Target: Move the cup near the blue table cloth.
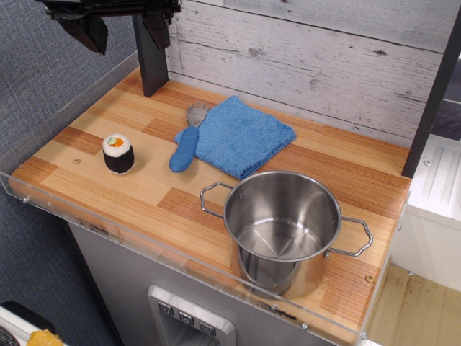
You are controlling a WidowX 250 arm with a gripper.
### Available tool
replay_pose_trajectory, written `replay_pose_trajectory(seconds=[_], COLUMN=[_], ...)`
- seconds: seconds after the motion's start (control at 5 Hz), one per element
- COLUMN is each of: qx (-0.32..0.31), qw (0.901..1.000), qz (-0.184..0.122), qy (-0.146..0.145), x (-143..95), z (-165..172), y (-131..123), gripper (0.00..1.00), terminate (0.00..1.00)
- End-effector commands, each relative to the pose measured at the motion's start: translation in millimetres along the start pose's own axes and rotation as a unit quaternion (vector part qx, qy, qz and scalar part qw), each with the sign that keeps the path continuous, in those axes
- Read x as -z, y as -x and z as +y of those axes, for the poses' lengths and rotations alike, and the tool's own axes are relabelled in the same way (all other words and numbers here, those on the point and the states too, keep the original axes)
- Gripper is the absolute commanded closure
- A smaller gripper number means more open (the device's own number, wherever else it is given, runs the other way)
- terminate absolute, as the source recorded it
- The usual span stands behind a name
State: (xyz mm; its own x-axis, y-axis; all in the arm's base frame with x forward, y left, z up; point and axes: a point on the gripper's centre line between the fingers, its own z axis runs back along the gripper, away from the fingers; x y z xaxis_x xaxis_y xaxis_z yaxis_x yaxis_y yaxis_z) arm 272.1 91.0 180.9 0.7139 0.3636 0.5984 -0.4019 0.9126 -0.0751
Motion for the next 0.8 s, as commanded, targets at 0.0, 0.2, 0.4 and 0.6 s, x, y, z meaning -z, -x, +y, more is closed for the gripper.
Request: replay_pose_trajectory(seconds=[0.0,0.2,0.4,0.6], qx=[0.000,-0.039,-0.081,-0.097], qw=[1.0000,0.9992,0.9961,0.9923], qz=[0.000,-0.002,0.015,0.044], qy=[0.000,-0.009,-0.032,-0.064], x=[0,-3,-5,-2], z=[0,15,37,58], y=[0,-18,-27,-21], gripper=[0.00,0.00,0.00,0.00], terminate=[0.00,0.00,0.00,0.00])
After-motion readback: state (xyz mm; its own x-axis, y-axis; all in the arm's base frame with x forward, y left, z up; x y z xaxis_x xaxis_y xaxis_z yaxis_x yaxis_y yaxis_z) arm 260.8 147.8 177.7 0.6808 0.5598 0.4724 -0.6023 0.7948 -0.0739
